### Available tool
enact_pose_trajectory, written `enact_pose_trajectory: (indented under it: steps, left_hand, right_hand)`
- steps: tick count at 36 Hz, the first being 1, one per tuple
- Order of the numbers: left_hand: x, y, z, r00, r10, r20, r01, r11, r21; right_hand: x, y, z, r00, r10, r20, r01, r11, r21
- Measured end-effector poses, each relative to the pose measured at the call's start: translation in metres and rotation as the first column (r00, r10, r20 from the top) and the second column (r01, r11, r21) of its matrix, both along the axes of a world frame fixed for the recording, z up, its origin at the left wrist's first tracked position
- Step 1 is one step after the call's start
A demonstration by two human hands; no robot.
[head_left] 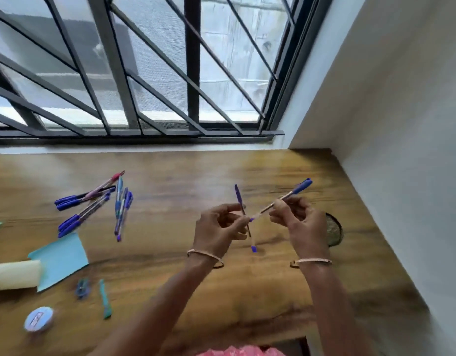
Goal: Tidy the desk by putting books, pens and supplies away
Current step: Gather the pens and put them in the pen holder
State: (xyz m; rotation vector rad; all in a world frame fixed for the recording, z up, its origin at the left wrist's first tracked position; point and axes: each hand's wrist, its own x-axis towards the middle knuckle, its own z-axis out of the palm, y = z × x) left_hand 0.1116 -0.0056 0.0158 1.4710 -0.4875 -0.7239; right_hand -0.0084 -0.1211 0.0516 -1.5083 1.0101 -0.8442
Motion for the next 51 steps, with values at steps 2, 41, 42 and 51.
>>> enact_pose_trajectory:
  steps: [2,41,42,51]
  left_hand:
    - [-0.022,-0.021,0.003,0.998,-0.046,0.040,0.047,0.998,-0.033]
    - [-0.064,-0.077,-0.036,0.755,0.256,0.604,-0.386,0.918,0.094]
    - [-0.056,-0.068,-0.038,0.753,0.272,0.599,-0.411,0.906,0.105]
    - [0.024,0.037,-0.049,0.690,0.446,0.571,-0.667,0.698,0.261]
  right_hand:
    - [-0.026,-0.018,0.009,0.997,-0.080,0.011,0.080,0.996,-0.033]
    - [-0.077,-0.108,-0.030,0.964,-0.071,-0.256,-0.098,0.801,-0.590]
    - [-0.070,-0.099,-0.026,0.974,-0.044,-0.223,-0.100,0.797,-0.596]
    - [0.015,-0.008,-0.036,0.891,0.386,-0.240,-0.454,0.777,-0.436]
